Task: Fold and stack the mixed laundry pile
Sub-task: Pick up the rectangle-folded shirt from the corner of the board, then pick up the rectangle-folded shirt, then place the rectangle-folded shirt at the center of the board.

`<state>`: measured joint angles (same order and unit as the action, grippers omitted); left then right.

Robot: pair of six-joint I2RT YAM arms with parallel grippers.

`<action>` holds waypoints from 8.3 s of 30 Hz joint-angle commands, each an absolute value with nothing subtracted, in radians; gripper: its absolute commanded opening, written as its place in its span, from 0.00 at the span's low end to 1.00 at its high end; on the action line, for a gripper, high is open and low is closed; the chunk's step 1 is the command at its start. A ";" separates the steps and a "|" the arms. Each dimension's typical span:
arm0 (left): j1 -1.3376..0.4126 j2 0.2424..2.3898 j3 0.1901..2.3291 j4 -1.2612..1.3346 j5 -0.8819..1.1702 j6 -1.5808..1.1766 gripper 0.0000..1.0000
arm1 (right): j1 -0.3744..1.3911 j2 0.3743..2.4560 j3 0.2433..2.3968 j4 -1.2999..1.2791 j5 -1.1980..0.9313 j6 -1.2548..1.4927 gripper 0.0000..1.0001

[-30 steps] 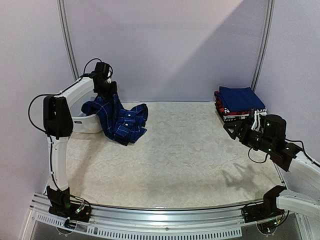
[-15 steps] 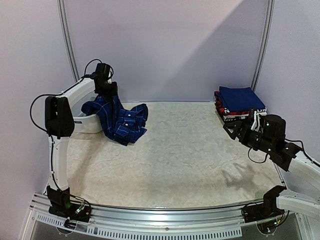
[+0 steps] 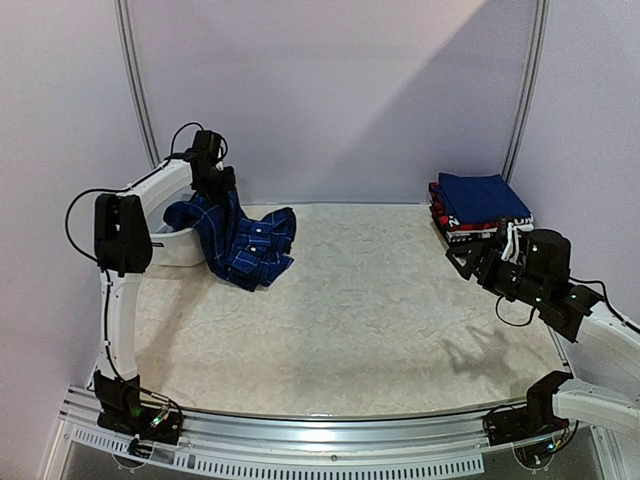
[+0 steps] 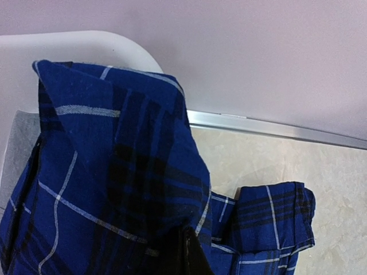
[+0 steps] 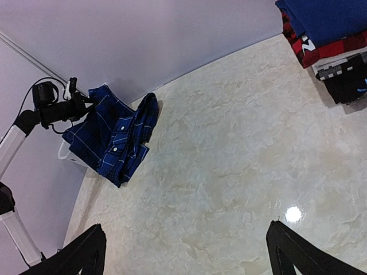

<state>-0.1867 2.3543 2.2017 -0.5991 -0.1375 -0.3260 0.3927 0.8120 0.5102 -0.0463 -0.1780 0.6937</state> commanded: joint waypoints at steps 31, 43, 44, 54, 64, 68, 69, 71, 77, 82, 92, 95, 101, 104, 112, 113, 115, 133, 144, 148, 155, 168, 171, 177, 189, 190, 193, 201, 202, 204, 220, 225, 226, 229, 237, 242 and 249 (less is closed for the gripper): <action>-0.659 1.294 1.493 -0.398 -0.165 -0.276 0.00 | 0.400 0.736 0.481 -0.062 -0.193 0.683 0.99; -0.662 1.222 1.094 -0.246 -0.284 -0.329 0.00 | 0.401 0.931 0.448 0.149 -0.298 0.681 0.99; -0.661 1.219 1.081 -0.244 -0.298 -0.332 0.00 | 0.402 0.940 0.439 0.178 -0.311 0.683 0.99; -0.661 1.184 0.963 -0.238 -0.365 -0.358 0.00 | 0.558 1.080 0.465 0.255 -0.288 0.620 0.99; -0.661 1.200 0.870 -0.230 -0.445 -0.385 0.00 | 0.716 1.231 0.518 0.295 -0.213 0.505 0.99; -0.660 1.228 0.826 -0.209 -0.470 -0.400 0.00 | 0.716 1.266 0.505 0.337 -0.210 0.475 0.99; -0.660 1.236 0.815 -0.202 -0.471 -0.403 0.00 | 0.716 1.280 0.500 0.350 -0.215 0.466 0.99; -0.660 1.250 0.795 -0.191 -0.470 -0.414 0.00 | 0.717 1.300 0.496 0.363 -0.218 0.449 0.99; -0.660 1.267 0.718 -0.142 -0.459 -0.446 0.00 | 0.717 1.356 0.498 0.361 -0.198 0.441 0.99; -0.660 1.252 0.668 -0.126 -0.478 -0.462 0.00 | 0.716 1.386 0.493 0.376 -0.170 0.491 0.99; -0.658 1.093 0.688 -0.213 -0.529 -0.443 0.00 | 0.717 1.449 0.464 0.440 -0.184 0.572 0.99; -0.658 1.060 0.720 -0.244 -0.539 -0.433 0.00 | 0.717 1.480 0.463 0.478 -0.231 0.598 0.99; -0.658 0.990 0.749 -0.282 -0.549 -0.437 0.00 | 0.718 1.595 0.489 0.577 -0.308 0.651 0.98; -0.658 0.953 0.755 -0.295 -0.553 -0.436 0.00 | 0.722 1.651 0.524 0.603 -0.332 0.665 0.94; -0.658 0.909 0.762 -0.334 -0.578 -0.431 0.00 | 0.753 1.799 0.698 0.517 -0.380 0.579 0.88; -0.658 0.898 0.762 -0.340 -0.582 -0.430 0.00 | 0.753 1.815 0.722 0.506 -0.391 0.573 0.87; -0.658 0.879 0.762 -0.350 -0.592 -0.427 0.00 | 0.756 1.855 0.754 0.498 -0.409 0.559 0.86; -0.657 0.759 0.732 -0.434 -0.651 -0.433 0.00 | 0.799 1.935 0.955 0.358 -0.380 0.340 0.86; -0.657 0.732 0.724 -0.464 -0.661 -0.434 0.00 | 0.844 2.020 1.052 0.272 -0.250 0.246 0.81; -0.657 0.731 0.723 -0.466 -0.663 -0.437 0.00 | 0.871 2.037 1.076 0.256 -0.222 0.215 0.74; -0.657 0.730 0.721 -0.466 -0.666 -0.436 0.00 | 0.885 2.065 1.108 0.236 -0.206 0.204 0.34; -0.655 0.700 0.751 -0.487 -0.626 -0.415 0.00 | 0.885 1.866 1.012 0.153 -0.010 0.243 0.00; -0.655 0.670 0.764 -0.489 -0.590 -0.410 0.00 | 0.884 1.752 0.965 0.113 0.064 0.270 0.00; -0.657 0.669 0.813 -0.470 -0.490 -0.412 0.00 | 0.885 1.551 0.929 -0.060 0.167 0.287 0.00; -0.702 0.809 1.067 -0.450 -0.251 -0.412 0.00 | 0.884 1.109 1.054 -0.392 0.198 0.245 0.00; -0.706 0.817 1.091 -0.446 -0.225 -0.410 0.00 | 0.885 1.088 1.083 -0.421 0.201 0.242 0.00; -0.717 0.839 1.165 -0.435 -0.154 -0.407 0.00 | 0.884 1.049 1.192 -0.542 0.232 0.222 0.00; -0.719 0.914 1.201 -0.424 -0.232 -0.408 0.00 | 0.885 1.007 1.272 -0.646 0.474 0.271 0.00; -0.719 0.944 1.189 -0.426 -0.245 -0.409 0.00 | 0.885 1.038 1.252 -0.648 0.524 0.289 0.00; -0.719 1.013 1.164 -0.430 -0.270 -0.422 0.00 | 0.878 1.094 1.214 -0.654 0.601 0.324 0.00; -0.687 1.298 0.956 -0.290 -0.319 -0.450 0.00 | 0.687 1.378 0.965 -0.437 0.478 0.426 0.00; -0.664 1.379 0.959 -0.263 -0.279 -0.448 0.00 | 0.657 1.453 0.972 -0.413 0.460 0.436 0.00; -0.661 1.397 0.965 -0.259 -0.275 -0.443 0.00 | 0.652 1.464 0.971 -0.405 0.456 0.436 0.00; -0.658 1.441 0.974 -0.233 -0.262 -0.416 0.01 | 0.632 1.482 0.972 -0.381 0.440 0.434 0.00; -0.675 1.488 0.981 -0.257 -0.335 -0.355 0.90 | 0.605 1.522 0.979 -0.386 0.443 0.437 0.27; -0.726 1.434 0.991 -0.329 -0.370 -0.296 1.00 | 0.568 1.515 0.980 -0.397 0.453 0.424 0.52; -0.848 1.298 0.987 -0.439 -0.461 -0.249 1.00 | 0.545 1.444 1.002 -0.452 0.448 0.413 0.81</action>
<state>-0.7731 1.3766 0.9714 -0.3576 -0.3973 -0.2989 0.5499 1.5047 0.9699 -0.4080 0.4438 0.4160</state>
